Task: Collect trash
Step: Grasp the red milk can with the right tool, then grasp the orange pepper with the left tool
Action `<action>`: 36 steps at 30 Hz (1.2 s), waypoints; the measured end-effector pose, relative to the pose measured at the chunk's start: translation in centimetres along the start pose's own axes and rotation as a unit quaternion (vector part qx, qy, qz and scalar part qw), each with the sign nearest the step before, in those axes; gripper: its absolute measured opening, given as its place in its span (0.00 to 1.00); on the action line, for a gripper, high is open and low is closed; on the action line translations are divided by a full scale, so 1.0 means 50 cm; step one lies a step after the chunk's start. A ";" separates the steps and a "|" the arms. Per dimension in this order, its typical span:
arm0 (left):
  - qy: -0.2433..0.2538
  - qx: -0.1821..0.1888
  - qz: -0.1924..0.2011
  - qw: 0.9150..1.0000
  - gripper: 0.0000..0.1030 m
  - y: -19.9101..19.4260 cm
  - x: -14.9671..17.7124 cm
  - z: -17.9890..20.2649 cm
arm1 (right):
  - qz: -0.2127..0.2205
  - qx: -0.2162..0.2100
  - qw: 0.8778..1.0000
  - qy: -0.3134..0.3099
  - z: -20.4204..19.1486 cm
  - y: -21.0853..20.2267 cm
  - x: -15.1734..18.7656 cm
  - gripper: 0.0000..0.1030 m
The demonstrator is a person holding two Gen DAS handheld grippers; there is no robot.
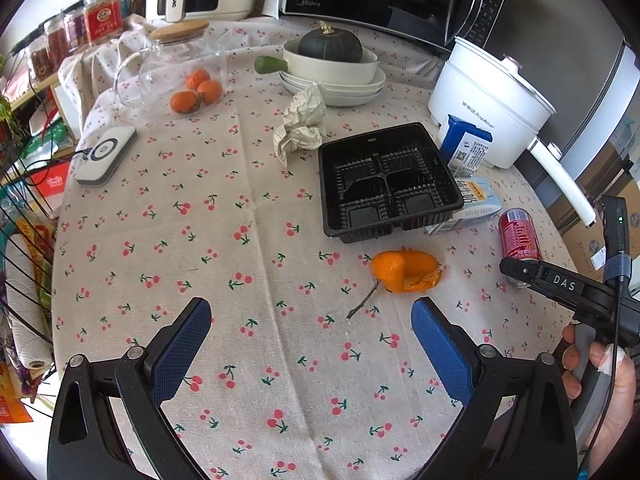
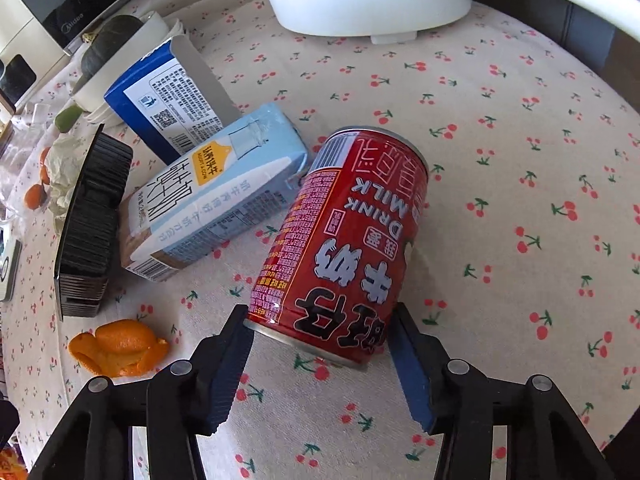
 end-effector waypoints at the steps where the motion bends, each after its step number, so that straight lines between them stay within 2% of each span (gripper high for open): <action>1: 0.003 0.003 -0.007 1.000 0.98 0.005 0.004 0.006 | 0.000 -0.001 1.000 0.001 0.006 -0.009 0.002 0.56; 7: 0.011 0.031 -0.033 0.999 0.98 0.029 0.019 0.046 | -0.006 -0.001 1.000 0.003 0.027 -0.069 0.025 0.56; 10: 0.016 0.064 -0.041 0.997 0.96 0.032 0.022 0.082 | -0.007 -0.003 1.000 -0.007 0.029 -0.104 0.034 0.55; 12: 0.016 0.074 -0.044 0.996 0.93 0.037 0.020 0.104 | -0.006 -0.006 1.000 -0.014 0.030 -0.127 0.039 0.55; 17: 0.011 0.074 -0.031 0.997 0.88 0.068 0.004 0.137 | -0.004 -0.015 1.000 -0.020 0.038 -0.175 0.057 0.54; 21: 0.031 0.064 -0.018 0.997 0.86 0.095 -0.007 0.159 | -0.008 -0.021 1.000 -0.015 0.054 -0.201 0.075 0.54; 24: 0.046 0.055 -0.011 0.997 0.79 0.108 -0.013 0.170 | -0.011 -0.016 1.000 -0.022 0.066 -0.213 0.083 0.54; 27: 0.059 0.051 -0.013 0.997 0.65 0.120 -0.012 0.173 | -0.011 -0.019 1.000 -0.018 0.080 -0.224 0.088 0.54; 29: 0.071 0.047 -0.005 0.996 0.48 0.119 -0.012 0.173 | -0.010 -0.023 1.000 -0.013 0.091 -0.230 0.091 0.54; 31: 0.076 0.045 -0.007 0.996 0.38 0.117 -0.010 0.175 | -0.009 -0.025 1.000 -0.008 0.098 -0.238 0.093 0.54; 32: 0.075 0.048 -0.010 0.996 0.29 0.115 -0.008 0.176 | -0.009 -0.026 1.000 -0.006 0.101 -0.242 0.093 0.54; 36: 0.084 0.057 -0.018 0.995 0.23 0.103 0.005 0.186 | -0.002 -0.028 1.000 -0.003 0.108 -0.261 0.093 0.54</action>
Point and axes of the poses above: each gripper's, at about its wrist camera, not at the fingertips, and y roughly the way its jaws point, z to its right, x to its underside, the point moved 8 cm from there along y, roughly the way its jaws point, and after that the axes turned 15 degrees about -x, right-handed, at the moved point
